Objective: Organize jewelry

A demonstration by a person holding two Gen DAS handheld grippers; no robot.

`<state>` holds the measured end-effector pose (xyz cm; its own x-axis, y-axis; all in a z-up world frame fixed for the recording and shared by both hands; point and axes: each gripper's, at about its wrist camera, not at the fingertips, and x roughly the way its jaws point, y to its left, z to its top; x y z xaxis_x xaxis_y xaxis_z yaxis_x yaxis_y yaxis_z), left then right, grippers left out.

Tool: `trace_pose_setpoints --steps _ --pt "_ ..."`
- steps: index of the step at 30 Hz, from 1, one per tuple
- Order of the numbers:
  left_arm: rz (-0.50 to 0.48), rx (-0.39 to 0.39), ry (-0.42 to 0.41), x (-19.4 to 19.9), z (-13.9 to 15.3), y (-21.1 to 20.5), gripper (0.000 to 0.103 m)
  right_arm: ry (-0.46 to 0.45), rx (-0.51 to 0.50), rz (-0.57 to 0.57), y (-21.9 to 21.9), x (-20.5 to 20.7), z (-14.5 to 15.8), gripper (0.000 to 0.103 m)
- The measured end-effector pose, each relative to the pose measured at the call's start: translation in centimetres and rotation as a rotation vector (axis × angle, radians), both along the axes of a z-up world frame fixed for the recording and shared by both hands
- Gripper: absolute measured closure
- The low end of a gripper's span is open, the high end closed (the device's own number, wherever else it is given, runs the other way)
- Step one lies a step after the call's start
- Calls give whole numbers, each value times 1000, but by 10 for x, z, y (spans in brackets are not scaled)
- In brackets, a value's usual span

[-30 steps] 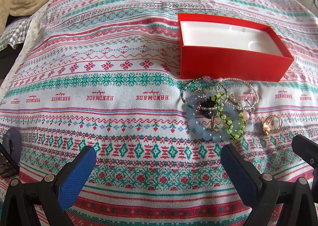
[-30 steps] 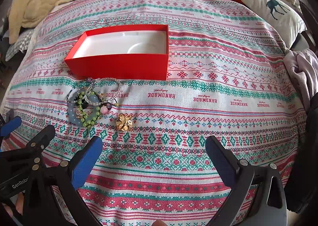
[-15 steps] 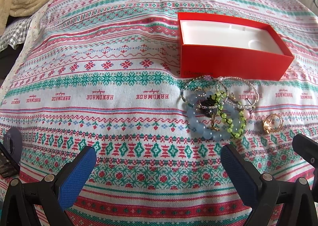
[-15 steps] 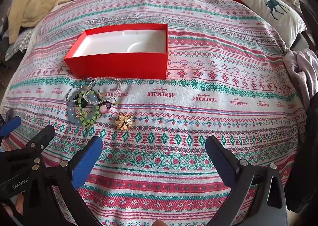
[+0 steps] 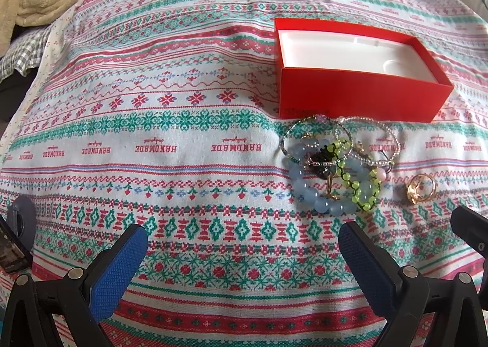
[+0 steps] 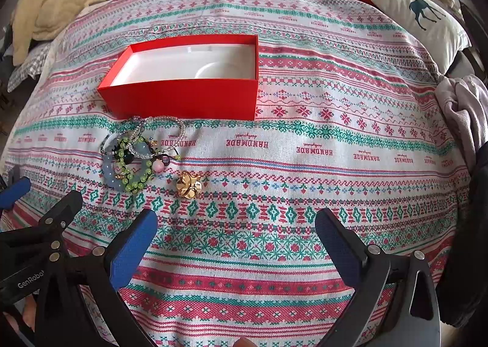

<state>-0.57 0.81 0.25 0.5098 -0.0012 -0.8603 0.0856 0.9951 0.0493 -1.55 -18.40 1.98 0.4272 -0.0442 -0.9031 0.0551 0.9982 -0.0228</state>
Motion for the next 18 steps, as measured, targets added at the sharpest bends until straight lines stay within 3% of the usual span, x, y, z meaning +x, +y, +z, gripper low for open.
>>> trace_pose_setpoints --steps 18 --pt "-49 0 33 9 3 5 0 -35 41 -10 -6 5 6 0"
